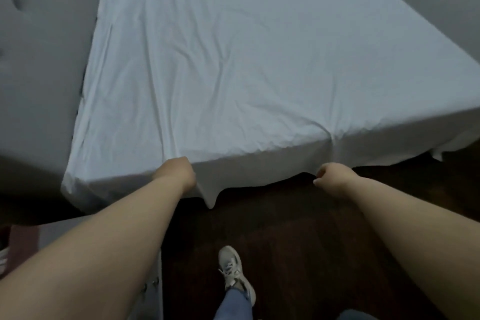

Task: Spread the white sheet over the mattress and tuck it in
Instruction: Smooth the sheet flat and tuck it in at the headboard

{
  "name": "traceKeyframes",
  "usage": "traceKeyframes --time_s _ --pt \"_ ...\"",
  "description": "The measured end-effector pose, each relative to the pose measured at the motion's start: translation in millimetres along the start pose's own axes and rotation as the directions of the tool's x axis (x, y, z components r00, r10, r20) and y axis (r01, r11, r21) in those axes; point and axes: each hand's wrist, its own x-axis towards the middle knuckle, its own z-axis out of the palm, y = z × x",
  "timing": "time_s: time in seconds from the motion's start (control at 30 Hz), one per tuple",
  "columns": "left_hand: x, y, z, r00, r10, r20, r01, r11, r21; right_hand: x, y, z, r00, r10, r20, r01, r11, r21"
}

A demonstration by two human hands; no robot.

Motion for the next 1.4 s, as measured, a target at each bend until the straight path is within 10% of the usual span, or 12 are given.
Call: traceKeyframes --time_s 0.6,0.87,1.1,1.27,1.4 --pt "266 80 108 0.936 -0.345 -0.074 0.331 0.930 -0.161 333 -53 49 0.982 0.172 -0.078 -0.167 0.983 0.073" --pt "268 94 122 0.919 -0.358 -0.165 0.347 0.933 -0.093 360 -36 47 0.984 -0.107 -0.143 0.108 0.994 0.000" --pt "247 76 135 0.690 -0.723 0.010 0.626 0.590 -0.510 323 2 40 0.974 -0.203 -0.098 0.200 0.979 -0.038" --pt "265 70 141 0.727 -0.679 -0.098 0.580 0.685 -0.441 328 7 48 0.969 -0.217 -0.116 0.209 0.975 -0.079" --pt "270 67 148 0.605 -0.766 -0.220 0.586 0.614 -0.528 330 9 60 0.980 -0.192 -0.059 0.178 0.967 -0.183"
